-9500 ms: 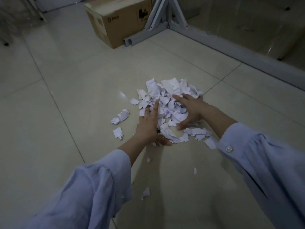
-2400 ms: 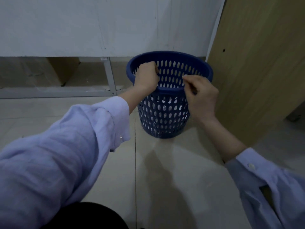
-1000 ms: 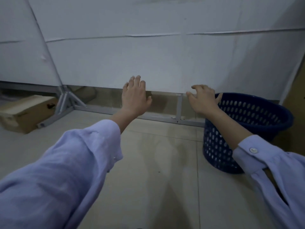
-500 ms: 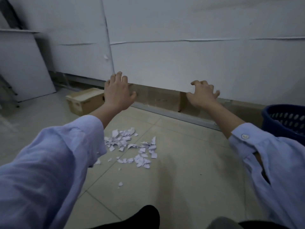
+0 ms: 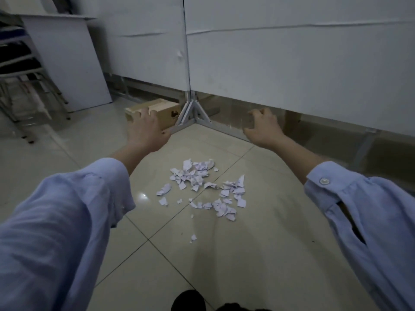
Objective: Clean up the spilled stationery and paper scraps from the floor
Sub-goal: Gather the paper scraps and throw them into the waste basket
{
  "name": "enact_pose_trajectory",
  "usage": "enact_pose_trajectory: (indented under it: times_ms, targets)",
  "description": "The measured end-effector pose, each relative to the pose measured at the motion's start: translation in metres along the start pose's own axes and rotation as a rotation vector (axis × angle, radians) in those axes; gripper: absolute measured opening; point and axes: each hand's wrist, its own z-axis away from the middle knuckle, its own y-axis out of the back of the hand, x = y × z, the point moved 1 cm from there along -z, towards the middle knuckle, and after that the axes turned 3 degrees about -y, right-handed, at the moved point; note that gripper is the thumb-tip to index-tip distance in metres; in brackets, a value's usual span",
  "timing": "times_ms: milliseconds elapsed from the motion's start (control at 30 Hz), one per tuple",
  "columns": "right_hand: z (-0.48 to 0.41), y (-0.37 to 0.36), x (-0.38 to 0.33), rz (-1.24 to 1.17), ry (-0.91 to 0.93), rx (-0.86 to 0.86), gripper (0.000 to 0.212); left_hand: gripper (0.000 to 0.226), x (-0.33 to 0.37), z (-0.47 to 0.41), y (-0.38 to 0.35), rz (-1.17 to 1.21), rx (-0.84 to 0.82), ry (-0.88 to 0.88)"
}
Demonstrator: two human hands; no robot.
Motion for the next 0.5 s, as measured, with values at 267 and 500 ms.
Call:
enact_pose_trajectory:
  times_ms: [267, 500]
  targets:
    - [-0.054, -0.073, 0.030, 0.042, 0.067, -0.256, 0.067, 0.074, -0.017, -0.032, -0.029, -0.147, -0.142, -0.138]
    - [-0.093, -0.127, 0.055, 0.043, 0.054, -0.411, 0.072, 0.074, -0.028, -0.022, -0.050, -0.320, -0.268, -0.182]
